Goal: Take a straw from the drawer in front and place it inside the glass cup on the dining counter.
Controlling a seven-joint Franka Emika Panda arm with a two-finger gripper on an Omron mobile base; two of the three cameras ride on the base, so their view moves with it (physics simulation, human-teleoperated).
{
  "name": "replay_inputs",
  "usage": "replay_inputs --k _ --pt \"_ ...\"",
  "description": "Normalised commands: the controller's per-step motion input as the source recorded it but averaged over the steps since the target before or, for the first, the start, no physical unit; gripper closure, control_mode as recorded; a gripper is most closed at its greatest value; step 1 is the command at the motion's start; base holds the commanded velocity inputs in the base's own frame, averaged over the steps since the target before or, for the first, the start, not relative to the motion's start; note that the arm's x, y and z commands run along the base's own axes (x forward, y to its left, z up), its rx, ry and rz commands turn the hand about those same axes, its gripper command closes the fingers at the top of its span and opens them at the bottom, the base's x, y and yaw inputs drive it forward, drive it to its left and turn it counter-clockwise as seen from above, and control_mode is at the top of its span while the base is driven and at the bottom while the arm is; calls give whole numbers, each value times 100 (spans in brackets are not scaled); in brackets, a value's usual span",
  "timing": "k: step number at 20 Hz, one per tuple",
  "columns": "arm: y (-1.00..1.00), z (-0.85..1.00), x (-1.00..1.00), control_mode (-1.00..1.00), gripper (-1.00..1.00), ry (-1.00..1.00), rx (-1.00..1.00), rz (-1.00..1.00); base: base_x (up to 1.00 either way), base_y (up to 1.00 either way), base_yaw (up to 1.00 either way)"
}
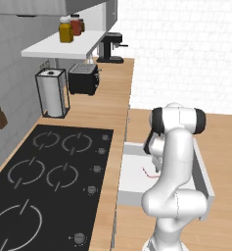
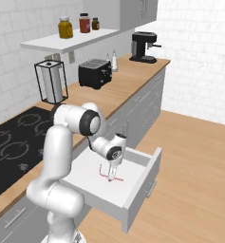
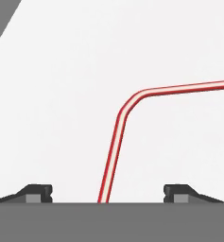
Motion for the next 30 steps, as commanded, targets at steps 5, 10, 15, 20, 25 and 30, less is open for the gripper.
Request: replay_inputs --k 5,10,15,20,25,30 --pt "13 -21 -29 -100 -100 0 -3 0 0 0 0" --pt "8 -32 -1 -100 -100 2 -1 -2 0 0 0" --pt "8 -46 -7 -100 -100 1 -4 -1 0 0 0" --pt "7 -53 -24 -100 -100 -1 -8 0 0 0 0" --pt "3 -44 -12 -100 -100 0 -4 0 0 0 0" --pt "4 -49 -29 -100 100 0 -5 0 0 0 0"
